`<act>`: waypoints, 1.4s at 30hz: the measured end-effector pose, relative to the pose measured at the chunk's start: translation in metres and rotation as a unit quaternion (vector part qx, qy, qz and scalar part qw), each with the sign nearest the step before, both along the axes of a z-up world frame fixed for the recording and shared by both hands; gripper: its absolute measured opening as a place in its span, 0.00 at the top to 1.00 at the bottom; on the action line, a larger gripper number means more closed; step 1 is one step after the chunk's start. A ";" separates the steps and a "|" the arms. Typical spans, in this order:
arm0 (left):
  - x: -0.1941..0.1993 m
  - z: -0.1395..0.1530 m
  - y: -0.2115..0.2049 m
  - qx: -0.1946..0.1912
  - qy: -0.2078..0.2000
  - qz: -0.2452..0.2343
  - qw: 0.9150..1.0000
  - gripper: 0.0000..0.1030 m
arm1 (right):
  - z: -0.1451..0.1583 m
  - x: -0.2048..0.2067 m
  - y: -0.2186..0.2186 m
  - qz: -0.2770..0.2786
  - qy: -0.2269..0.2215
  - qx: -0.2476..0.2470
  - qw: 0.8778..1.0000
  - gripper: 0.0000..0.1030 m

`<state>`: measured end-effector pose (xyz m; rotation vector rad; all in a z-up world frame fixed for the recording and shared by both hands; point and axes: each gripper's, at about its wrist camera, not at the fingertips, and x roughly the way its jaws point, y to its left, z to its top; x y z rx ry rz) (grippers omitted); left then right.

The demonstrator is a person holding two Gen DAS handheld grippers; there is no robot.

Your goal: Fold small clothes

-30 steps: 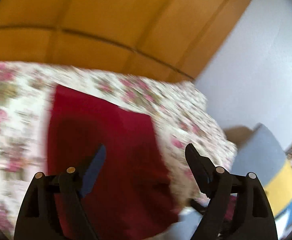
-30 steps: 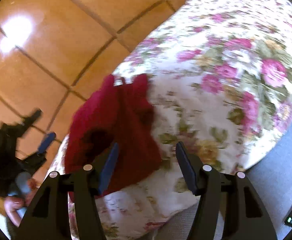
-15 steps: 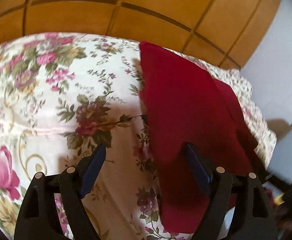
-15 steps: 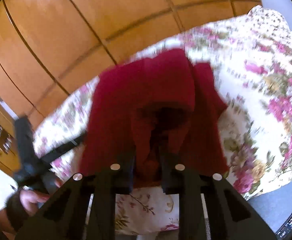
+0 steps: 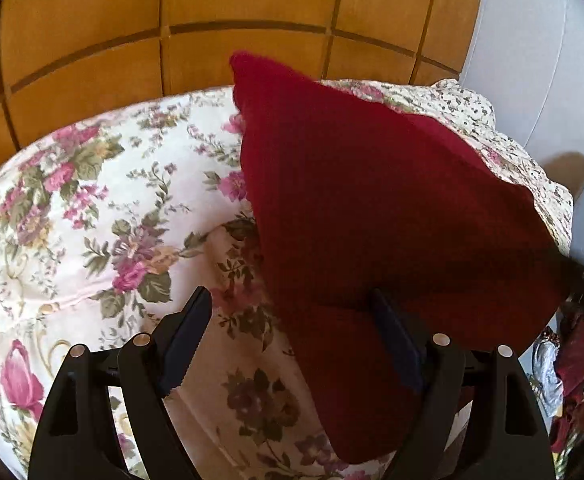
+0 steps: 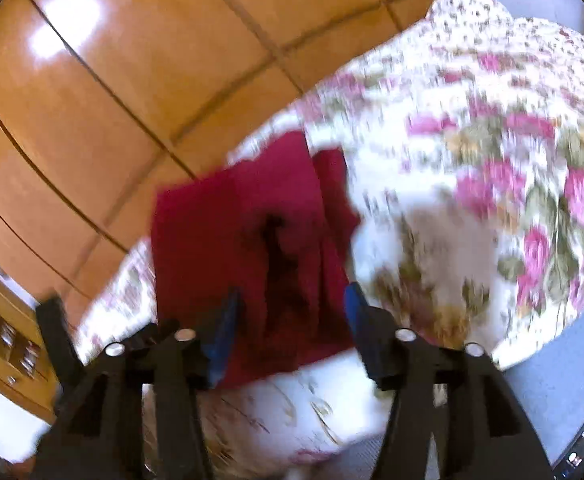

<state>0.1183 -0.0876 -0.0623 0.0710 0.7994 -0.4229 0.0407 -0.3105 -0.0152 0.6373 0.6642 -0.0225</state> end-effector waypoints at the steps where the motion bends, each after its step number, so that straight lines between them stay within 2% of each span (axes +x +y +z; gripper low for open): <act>1: -0.003 0.003 0.000 0.002 -0.012 0.002 1.000 0.22 | 0.009 0.006 -0.001 0.000 -0.004 -0.017 1.000 0.47; 3: -0.010 0.006 -0.004 0.002 -0.027 -0.003 1.000 0.22 | 0.020 0.022 -0.004 0.005 0.001 -0.039 0.999 0.45; 5: -0.016 0.008 -0.011 0.009 -0.040 -0.018 0.999 0.22 | 0.022 0.043 -0.011 0.005 0.014 -0.031 0.999 0.40; 7: -0.019 0.006 -0.021 0.034 -0.046 -0.030 0.998 0.22 | 0.010 0.075 -0.019 0.018 0.056 -0.015 0.998 0.40; 8: -0.019 0.005 -0.024 0.041 -0.049 -0.032 0.997 0.22 | 0.000 0.091 -0.022 0.025 0.082 -0.014 0.996 0.51; 10: -0.018 0.000 -0.031 0.058 -0.045 -0.042 0.996 0.18 | -0.008 0.107 -0.019 0.041 0.098 -0.017 0.994 0.82; 11: -0.016 -0.002 -0.034 0.064 -0.042 -0.044 0.996 0.18 | -0.003 0.112 -0.016 0.041 0.093 -0.040 0.994 0.88; 14: -0.010 -0.006 -0.038 0.069 -0.035 -0.047 0.996 0.17 | 0.016 0.119 -0.002 0.022 0.070 -0.164 0.984 0.92; 16: -0.006 -0.010 -0.042 0.075 -0.029 -0.043 0.996 0.13 | 0.001 0.126 -0.004 0.012 0.090 -0.182 0.979 0.92; 18: -0.001 -0.013 -0.041 0.060 -0.009 -0.042 0.997 0.12 | -0.023 0.130 -0.013 0.006 0.104 -0.158 0.982 0.92; 21: 0.002 -0.006 -0.031 0.033 0.022 -0.043 0.998 0.12 | -0.023 0.115 -0.026 0.005 0.077 -0.104 0.992 0.86; 22: 0.002 0.001 -0.027 0.033 0.021 -0.044 0.998 0.12 | -0.016 0.109 -0.029 0.004 0.068 -0.083 0.994 0.76; 23: 0.001 0.006 -0.025 0.034 0.014 -0.043 0.998 0.12 | -0.009 0.104 -0.030 0.002 0.059 -0.074 0.996 0.60; 24: 0.002 0.015 -0.020 0.033 0.001 -0.039 0.999 0.12 | 0.005 0.093 -0.032 -0.007 0.032 -0.068 0.997 0.58; 27: 0.009 0.038 -0.010 0.019 -0.030 -0.019 0.999 0.12 | 0.042 0.087 -0.019 0.014 -0.010 -0.091 0.996 0.59; 29: 0.023 0.049 -0.008 0.007 -0.042 -0.004 0.999 0.12 | 0.056 0.095 0.001 0.049 -0.014 -0.127 0.991 0.61; 31: 0.035 0.054 -0.014 0.018 -0.045 0.004 0.999 0.12 | 0.057 0.107 0.020 0.080 -0.004 -0.152 0.985 0.65; 35: 0.062 0.059 -0.037 0.047 -0.067 -0.001 0.997 0.15 | 0.028 0.130 0.045 0.102 0.031 -0.193 0.975 0.70; 38: 0.087 0.049 -0.062 0.082 -0.070 -0.017 0.994 0.22 | -0.004 0.137 0.040 0.079 0.073 -0.222 0.969 0.72; 40: 0.107 0.038 -0.069 0.089 -0.050 -0.019 0.995 0.22 | -0.025 0.130 0.028 0.057 0.077 -0.219 0.971 0.72; 42: 0.134 0.017 -0.077 0.098 -0.015 -0.004 0.995 0.22 | -0.035 0.119 0.024 0.045 0.056 -0.221 0.973 0.71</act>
